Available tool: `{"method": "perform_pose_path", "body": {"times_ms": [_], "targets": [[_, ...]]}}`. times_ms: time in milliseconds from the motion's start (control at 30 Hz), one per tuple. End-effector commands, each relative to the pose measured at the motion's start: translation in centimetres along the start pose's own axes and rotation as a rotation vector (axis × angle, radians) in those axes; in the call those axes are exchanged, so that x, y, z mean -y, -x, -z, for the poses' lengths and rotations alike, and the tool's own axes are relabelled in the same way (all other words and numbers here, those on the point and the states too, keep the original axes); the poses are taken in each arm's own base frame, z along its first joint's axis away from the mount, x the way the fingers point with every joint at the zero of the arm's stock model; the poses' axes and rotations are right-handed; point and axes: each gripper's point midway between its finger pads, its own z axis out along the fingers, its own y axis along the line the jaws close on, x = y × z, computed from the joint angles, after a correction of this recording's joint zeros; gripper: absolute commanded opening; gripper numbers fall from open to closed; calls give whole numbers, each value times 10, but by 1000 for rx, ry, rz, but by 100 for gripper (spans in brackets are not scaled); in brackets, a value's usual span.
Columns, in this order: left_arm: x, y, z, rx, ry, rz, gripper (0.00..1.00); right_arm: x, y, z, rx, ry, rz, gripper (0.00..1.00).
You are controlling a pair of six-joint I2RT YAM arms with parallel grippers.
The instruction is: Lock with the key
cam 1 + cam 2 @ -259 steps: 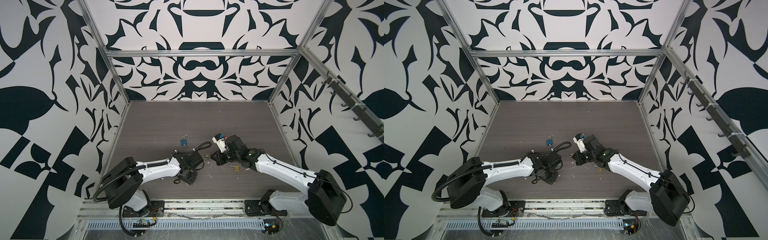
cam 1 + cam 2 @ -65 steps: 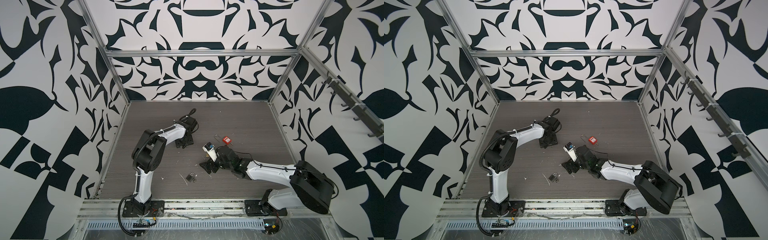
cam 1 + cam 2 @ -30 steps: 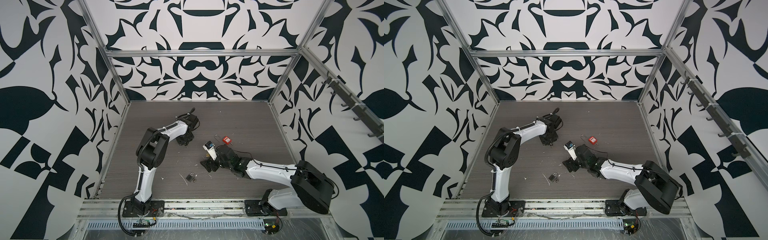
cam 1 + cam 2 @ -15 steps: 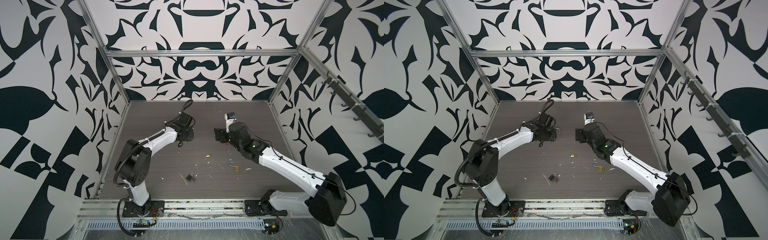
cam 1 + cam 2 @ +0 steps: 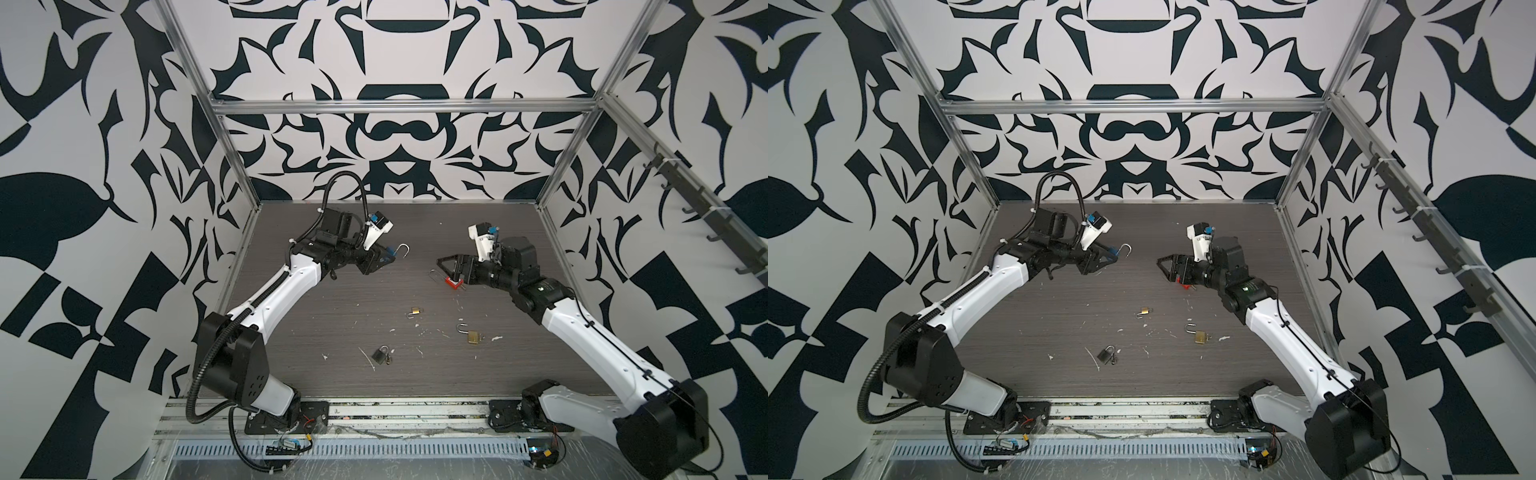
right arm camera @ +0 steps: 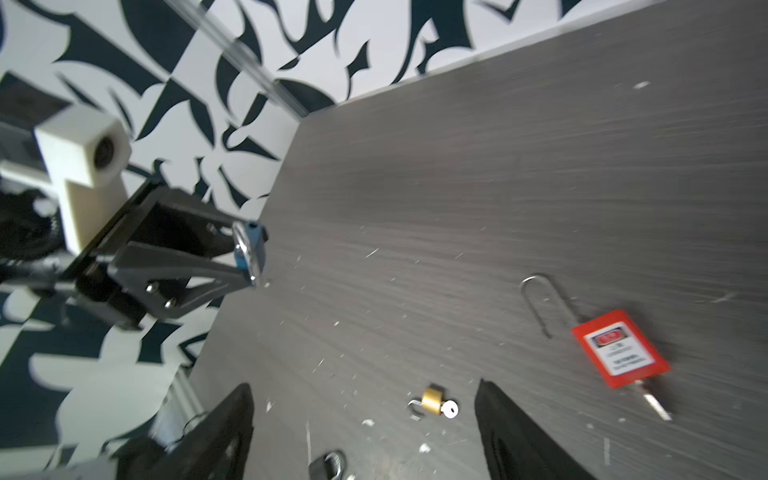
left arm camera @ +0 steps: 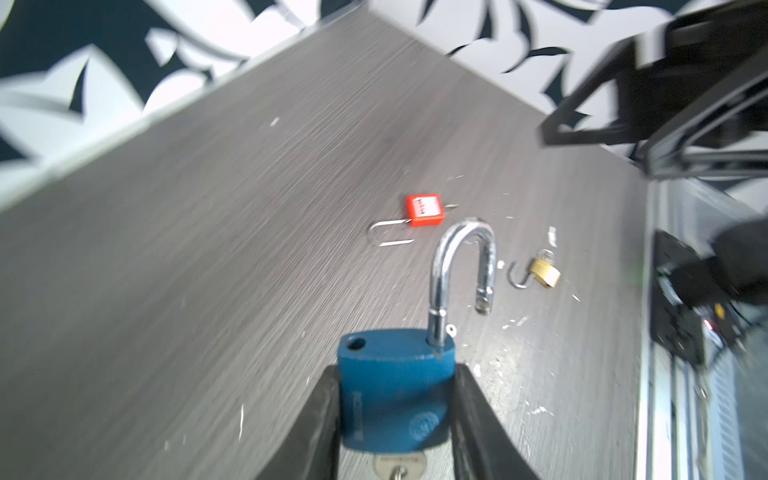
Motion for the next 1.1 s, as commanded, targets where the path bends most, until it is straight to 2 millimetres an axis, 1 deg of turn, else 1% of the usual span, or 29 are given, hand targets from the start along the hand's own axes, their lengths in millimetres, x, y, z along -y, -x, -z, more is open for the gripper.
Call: {"method": "perform_pose_path", "body": {"times_ms": [0,100,200,333,500,633,800,1000,1067], "targets": [[29,0,-1,51,-173,-118,0,-37,-18,1,-63,190,82,85],[38,0,-3,70,-236,-109,0,-53,-25,-5,-100,224,161,86],[38,-3,-7,77,-253,-109,0,-62,-27,-11,-128,229,228,86],[36,-7,-11,73,-255,-127,0,-62,-27,-20,-131,235,245,85],[37,-10,-12,75,-263,-151,0,-64,-22,-32,-140,253,241,84],[38,-9,-13,80,-282,-148,0,-54,-20,-41,-142,208,240,82],[41,-11,-12,85,-296,-154,0,-47,-7,-50,-113,164,229,77],[44,-14,-11,86,-307,-157,0,-43,6,-55,-88,146,211,71],[46,-13,-10,91,-312,-163,0,-36,10,-57,-82,116,196,69]]}}
